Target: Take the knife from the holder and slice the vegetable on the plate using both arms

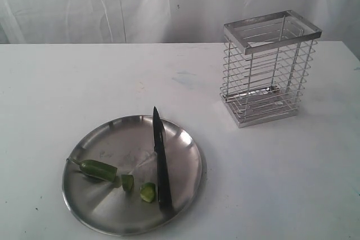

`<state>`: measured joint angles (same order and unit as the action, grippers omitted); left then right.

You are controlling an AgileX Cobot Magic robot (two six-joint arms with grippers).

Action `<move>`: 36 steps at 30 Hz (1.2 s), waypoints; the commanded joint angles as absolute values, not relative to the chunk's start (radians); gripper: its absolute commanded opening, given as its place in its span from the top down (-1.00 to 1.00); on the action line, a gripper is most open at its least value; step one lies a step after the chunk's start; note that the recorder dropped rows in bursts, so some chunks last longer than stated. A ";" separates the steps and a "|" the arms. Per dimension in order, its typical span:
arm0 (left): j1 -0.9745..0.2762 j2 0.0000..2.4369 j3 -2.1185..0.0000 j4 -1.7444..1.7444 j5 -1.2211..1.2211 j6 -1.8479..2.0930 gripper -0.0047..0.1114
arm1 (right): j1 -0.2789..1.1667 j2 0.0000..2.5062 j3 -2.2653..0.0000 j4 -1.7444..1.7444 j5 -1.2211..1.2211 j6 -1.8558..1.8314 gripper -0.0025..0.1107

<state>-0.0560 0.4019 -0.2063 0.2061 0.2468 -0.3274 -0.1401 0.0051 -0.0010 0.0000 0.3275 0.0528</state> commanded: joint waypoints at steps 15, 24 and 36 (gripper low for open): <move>-0.052 0.250 -0.186 0.233 0.320 -0.335 0.92 | -0.138 0.000 0.000 0.007 0.320 0.057 0.96; -0.115 0.067 -0.001 -0.042 -0.047 0.078 0.92 | -0.138 0.000 0.000 0.007 0.320 0.057 0.96; -0.007 0.000 0.000 -0.109 0.213 0.086 0.92 | -0.138 0.000 0.000 0.007 0.320 0.057 0.96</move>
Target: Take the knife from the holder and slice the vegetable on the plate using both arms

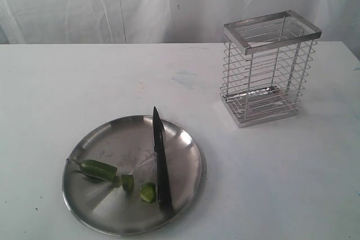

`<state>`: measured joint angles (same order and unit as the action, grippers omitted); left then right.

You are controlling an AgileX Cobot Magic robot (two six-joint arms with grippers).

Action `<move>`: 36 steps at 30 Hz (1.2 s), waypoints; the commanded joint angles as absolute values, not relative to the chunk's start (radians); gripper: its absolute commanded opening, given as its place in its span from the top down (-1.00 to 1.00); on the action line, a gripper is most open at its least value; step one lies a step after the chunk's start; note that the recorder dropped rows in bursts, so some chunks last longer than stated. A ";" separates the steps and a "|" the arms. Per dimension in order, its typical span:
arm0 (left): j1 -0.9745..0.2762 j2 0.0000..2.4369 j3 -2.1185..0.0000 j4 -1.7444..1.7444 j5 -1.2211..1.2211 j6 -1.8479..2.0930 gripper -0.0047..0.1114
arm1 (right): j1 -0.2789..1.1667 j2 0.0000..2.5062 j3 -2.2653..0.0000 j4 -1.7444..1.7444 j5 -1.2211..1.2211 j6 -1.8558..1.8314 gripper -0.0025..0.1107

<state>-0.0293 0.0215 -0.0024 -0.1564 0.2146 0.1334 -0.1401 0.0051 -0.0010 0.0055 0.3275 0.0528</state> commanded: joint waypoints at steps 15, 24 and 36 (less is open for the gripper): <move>-0.008 0.000 0.000 -0.102 0.193 0.086 0.92 | -0.138 0.000 0.000 0.007 0.320 0.057 0.96; -0.008 0.000 0.000 -0.095 0.349 0.109 0.92 | -0.138 0.000 0.000 0.007 0.320 0.057 0.96; -0.008 0.000 0.000 -0.095 0.349 0.109 0.92 | -0.138 0.000 0.000 0.007 0.320 0.057 0.96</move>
